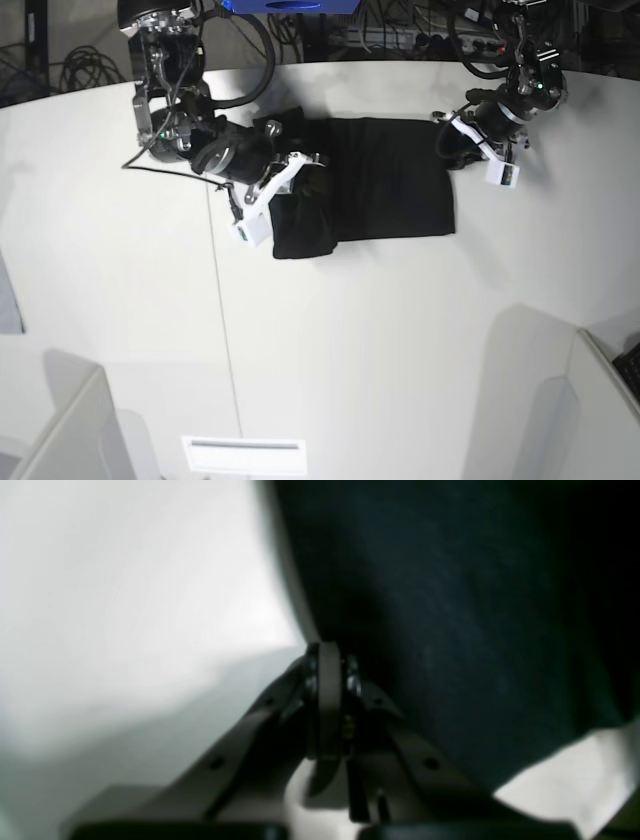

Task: Fold the T-shirt properly
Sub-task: 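Lift the strip end with the right gripper toward the left gripper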

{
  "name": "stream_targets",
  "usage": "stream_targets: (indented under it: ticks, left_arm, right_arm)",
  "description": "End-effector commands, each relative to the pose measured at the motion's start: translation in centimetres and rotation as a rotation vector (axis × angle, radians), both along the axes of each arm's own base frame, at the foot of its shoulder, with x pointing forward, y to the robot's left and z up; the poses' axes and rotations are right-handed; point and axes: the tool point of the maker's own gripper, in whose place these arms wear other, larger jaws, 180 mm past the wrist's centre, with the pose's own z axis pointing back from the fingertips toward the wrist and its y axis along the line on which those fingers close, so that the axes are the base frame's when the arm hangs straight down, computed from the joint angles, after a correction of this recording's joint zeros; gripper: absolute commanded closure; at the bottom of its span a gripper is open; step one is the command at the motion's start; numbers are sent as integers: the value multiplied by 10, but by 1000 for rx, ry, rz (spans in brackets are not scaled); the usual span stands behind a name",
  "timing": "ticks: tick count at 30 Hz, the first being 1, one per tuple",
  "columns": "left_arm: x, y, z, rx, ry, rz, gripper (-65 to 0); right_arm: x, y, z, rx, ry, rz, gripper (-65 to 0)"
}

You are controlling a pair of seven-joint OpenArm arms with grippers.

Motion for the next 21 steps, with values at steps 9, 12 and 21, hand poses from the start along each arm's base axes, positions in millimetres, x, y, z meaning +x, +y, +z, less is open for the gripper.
stream_targets:
  ticks: [9,12,21]
  left_arm:
    - [-12,-2,-10,22,59,-12,0]
    - [-13,-1,-10,25,60,-12,0]
    - [-13,10,-8,46,59,-5,0]
  right_arm:
    - [11,28,25,46,-75,38,0]
    - [9,36,26,49,-49,37,0]
    - [19,54,25,44,-74,37,0]
